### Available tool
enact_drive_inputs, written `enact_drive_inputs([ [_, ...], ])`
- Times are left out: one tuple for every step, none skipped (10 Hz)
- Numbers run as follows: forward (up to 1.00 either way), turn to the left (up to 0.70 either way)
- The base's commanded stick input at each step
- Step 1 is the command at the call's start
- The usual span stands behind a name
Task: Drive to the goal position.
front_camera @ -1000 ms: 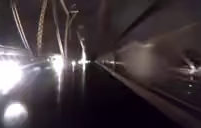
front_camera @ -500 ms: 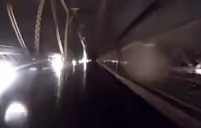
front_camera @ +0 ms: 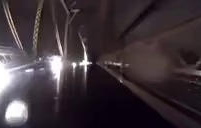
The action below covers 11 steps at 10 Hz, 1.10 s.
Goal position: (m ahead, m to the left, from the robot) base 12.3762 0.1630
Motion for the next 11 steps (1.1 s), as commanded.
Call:
enact_drive_inputs([
  [1.00,0.00],
  [1.00,0.00],
  [1.00,0.00],
  [1.00,0.00],
  [1.00,0.00],
  [1.00,0.00],
  [1.00,0.00],
  [1.00,0.00],
  [1.00,0.00],
  [1.00,-0.01],
  [1.00,-0.02],
])
